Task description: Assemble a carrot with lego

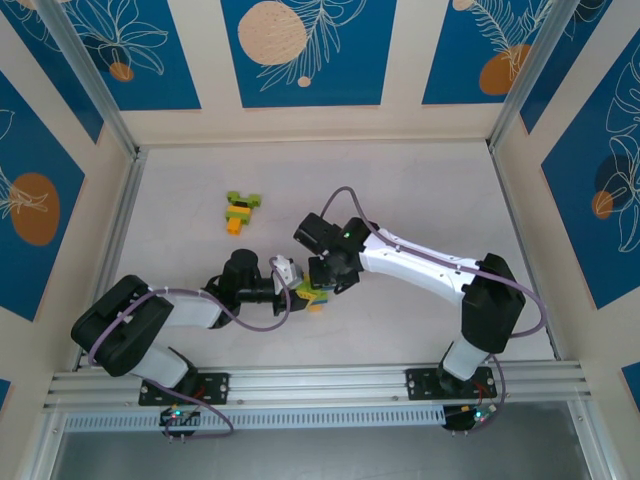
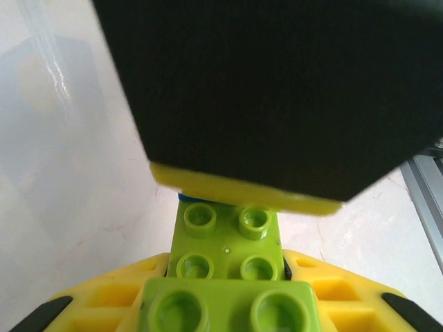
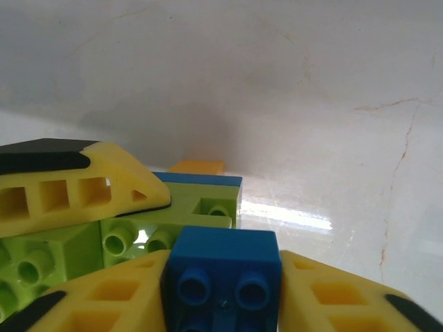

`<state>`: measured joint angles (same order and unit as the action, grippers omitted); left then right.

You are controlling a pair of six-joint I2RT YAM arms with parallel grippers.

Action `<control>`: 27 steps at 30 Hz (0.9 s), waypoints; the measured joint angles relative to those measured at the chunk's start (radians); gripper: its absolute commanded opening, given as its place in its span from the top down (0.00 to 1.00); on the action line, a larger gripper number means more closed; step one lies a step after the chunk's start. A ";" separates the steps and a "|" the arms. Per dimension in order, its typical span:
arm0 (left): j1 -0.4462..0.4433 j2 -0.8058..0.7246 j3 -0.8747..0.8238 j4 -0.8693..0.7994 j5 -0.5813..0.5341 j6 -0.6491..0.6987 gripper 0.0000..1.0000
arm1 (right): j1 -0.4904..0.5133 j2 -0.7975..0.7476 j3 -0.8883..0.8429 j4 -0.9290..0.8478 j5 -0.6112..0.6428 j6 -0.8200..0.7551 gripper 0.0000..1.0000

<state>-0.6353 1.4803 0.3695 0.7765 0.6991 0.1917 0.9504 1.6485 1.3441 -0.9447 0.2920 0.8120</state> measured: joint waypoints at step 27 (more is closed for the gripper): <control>-0.001 0.010 0.091 -0.131 -0.051 -0.036 0.78 | -0.107 -0.324 0.091 -0.044 0.183 -0.206 0.31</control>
<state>-0.6361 1.4902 0.4606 0.6456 0.6479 0.1555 0.8433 1.3247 1.4349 -0.9886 0.4751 0.6064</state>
